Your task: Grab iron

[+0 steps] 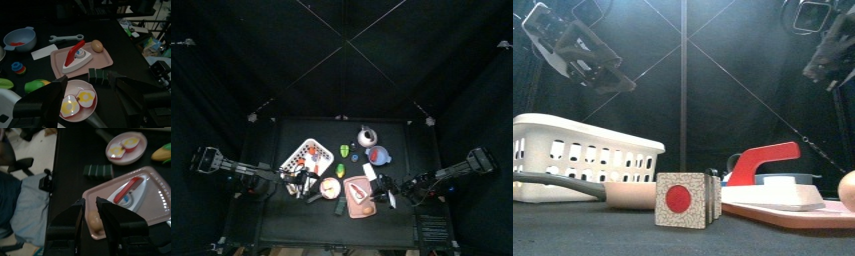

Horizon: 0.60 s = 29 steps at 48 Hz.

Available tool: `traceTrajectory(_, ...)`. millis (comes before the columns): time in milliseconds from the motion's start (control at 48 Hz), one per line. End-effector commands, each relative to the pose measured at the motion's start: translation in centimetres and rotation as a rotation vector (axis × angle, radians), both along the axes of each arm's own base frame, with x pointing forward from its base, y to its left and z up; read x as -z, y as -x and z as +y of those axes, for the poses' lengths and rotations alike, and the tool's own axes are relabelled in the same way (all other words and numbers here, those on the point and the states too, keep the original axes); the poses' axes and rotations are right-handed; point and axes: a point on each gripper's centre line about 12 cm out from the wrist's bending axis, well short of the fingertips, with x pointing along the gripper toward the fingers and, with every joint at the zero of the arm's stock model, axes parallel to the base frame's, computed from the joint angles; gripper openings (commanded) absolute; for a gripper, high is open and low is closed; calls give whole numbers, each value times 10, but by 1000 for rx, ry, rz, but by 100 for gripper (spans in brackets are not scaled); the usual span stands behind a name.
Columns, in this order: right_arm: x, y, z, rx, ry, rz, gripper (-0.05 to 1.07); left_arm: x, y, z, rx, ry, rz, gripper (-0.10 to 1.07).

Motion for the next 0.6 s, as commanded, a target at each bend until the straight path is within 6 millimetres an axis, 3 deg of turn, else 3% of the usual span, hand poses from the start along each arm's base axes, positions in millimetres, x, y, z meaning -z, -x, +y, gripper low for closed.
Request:
traceTrajectory(0,2,-2,15,-32,2,33,68,-8,-7,-7,30,-12,-34,97)
traceTrajectory(125,14,-12,13,42,67,124,68,-6,-8,-9,34,-2,-35,97)
traceTrajectory(354,20,-31,-17,345,132,301,69,-3,-9,-9,26,19,-38,97)
traceTrajectory(583,10,-60,-9,411,61,335,69,5,-10,-8,10,34,-14,97)
